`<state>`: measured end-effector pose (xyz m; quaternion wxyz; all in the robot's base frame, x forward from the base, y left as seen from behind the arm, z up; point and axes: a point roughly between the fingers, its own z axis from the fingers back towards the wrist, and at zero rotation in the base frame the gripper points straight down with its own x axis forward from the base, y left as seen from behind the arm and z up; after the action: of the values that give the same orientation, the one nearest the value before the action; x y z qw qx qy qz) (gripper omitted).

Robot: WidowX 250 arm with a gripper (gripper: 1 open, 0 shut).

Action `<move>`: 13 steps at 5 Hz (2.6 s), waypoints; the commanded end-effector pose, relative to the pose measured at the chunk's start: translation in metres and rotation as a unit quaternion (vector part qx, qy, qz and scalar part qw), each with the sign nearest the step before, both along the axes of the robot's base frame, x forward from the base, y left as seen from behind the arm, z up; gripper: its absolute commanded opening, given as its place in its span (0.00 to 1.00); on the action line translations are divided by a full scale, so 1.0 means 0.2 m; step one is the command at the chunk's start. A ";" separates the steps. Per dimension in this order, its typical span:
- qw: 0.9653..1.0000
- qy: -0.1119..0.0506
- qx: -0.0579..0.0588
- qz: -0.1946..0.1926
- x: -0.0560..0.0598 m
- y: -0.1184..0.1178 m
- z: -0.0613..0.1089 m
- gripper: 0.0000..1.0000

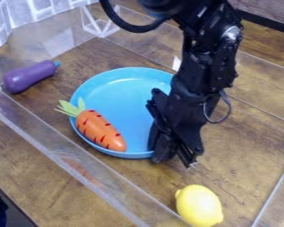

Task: Move the carrot to the left side

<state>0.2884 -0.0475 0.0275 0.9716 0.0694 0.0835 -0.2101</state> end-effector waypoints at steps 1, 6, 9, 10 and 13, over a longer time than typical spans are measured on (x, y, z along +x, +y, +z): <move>0.999 -0.039 -0.010 0.016 0.03 0.04 0.12 0.00; 0.998 -0.058 -0.012 0.028 0.00 0.08 0.22 0.00; 0.997 -0.066 -0.022 0.030 -0.03 0.10 0.23 0.00; 0.997 -0.068 -0.026 0.030 -0.03 0.09 0.22 0.00; 0.996 -0.077 -0.035 0.023 -0.03 0.07 0.23 0.00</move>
<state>0.2769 -0.0343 0.0548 0.9800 0.0504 0.0380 -0.1887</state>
